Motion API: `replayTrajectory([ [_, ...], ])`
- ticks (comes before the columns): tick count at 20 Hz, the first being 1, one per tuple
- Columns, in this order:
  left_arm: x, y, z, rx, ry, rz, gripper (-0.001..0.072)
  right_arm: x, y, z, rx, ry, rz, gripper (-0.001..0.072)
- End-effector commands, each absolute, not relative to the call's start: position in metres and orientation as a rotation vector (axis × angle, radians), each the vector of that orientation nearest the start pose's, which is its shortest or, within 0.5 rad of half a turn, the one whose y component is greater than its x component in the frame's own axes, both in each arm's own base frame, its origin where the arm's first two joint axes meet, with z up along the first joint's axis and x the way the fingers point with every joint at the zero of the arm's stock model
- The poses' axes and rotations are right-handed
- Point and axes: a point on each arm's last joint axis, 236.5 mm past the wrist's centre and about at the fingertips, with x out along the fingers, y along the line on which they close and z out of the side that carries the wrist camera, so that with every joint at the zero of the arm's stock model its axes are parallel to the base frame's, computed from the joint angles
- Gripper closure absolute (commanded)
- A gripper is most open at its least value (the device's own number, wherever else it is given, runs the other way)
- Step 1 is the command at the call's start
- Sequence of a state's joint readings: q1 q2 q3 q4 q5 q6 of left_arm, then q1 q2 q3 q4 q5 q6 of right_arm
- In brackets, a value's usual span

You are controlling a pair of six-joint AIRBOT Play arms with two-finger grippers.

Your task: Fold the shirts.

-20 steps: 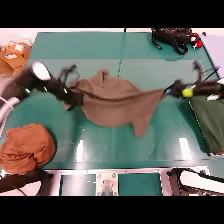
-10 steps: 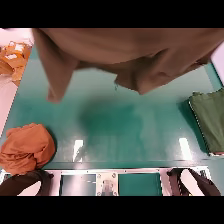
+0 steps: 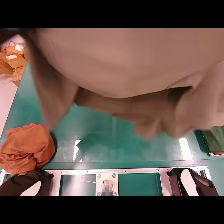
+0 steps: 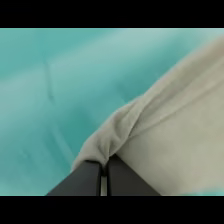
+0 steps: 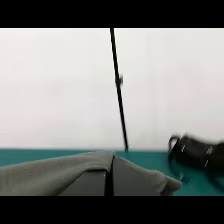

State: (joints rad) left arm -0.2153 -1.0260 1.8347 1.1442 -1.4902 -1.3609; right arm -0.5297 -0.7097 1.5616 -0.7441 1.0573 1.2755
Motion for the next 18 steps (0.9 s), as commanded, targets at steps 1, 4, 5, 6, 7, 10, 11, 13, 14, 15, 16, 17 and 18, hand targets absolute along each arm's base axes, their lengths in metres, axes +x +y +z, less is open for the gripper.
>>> replayTrajectory([
  [1, 0.335, -0.195, 0.231, 0.048, 0.876, -0.786, 0.0686, 0.366, -0.013, 0.331, 0.351, 0.303, 0.207, 0.0694],
  [4, 0.384, -0.209, 0.101, -0.034, 1.107, -0.774, 0.0686, 0.432, -0.007, 0.175, 0.467, 0.581, 0.223, 0.0694],
  [5, 0.397, -0.210, 0.055, -0.050, 1.184, -0.759, 0.0685, 0.448, -0.005, 0.122, 0.500, 0.669, 0.208, 0.0693],
  [6, 0.410, -0.211, 0.015, -0.074, 1.246, -0.733, 0.0685, 0.460, -0.004, 0.078, 0.532, 0.749, 0.194, 0.0694],
  [7, 0.421, -0.212, -0.015, -0.091, 1.282, -0.711, 0.0685, 0.470, -0.001, 0.037, 0.573, 0.825, 0.186, 0.0694],
  [10, 0.467, -0.215, -0.049, -0.163, 1.268, -0.624, 0.0501, 0.490, 0.000, -0.033, 0.675, 0.950, 0.172, 0.0685],
  [11, 0.482, -0.212, -0.042, -0.184, 1.237, -0.599, 0.0204, 0.494, -0.003, -0.040, 0.680, 0.962, 0.173, 0.0561],
  [13, 0.502, -0.198, -0.013, -0.206, 1.185, -0.578, 0.0145, 0.496, -0.021, -0.030, 0.668, 0.953, 0.170, 0.0433],
  [14, 0.504, -0.187, 0.003, -0.200, 1.190, -0.586, 0.0145, 0.492, -0.034, -0.022, 0.659, 0.963, 0.166, 0.0433],
  [15, 0.502, -0.174, 0.015, -0.195, 1.209, -0.594, 0.0145, 0.482, -0.052, -0.017, 0.678, 0.990, 0.142, 0.0433],
  [16, 0.496, -0.162, 0.027, -0.194, 1.237, -0.604, 0.0145, 0.467, -0.068, -0.015, 0.703, 1.020, 0.119, 0.0433],
  [17, 0.491, -0.149, 0.035, -0.199, 1.264, -0.605, 0.0145, 0.447, -0.080, -0.017, 0.720, 1.068, 0.108, 0.0433],
  [18, 0.486, -0.137, 0.040, -0.213, 1.290, -0.596, 0.0145, 0.426, -0.090, -0.022, 0.741, 1.117, 0.090, 0.0432],
])
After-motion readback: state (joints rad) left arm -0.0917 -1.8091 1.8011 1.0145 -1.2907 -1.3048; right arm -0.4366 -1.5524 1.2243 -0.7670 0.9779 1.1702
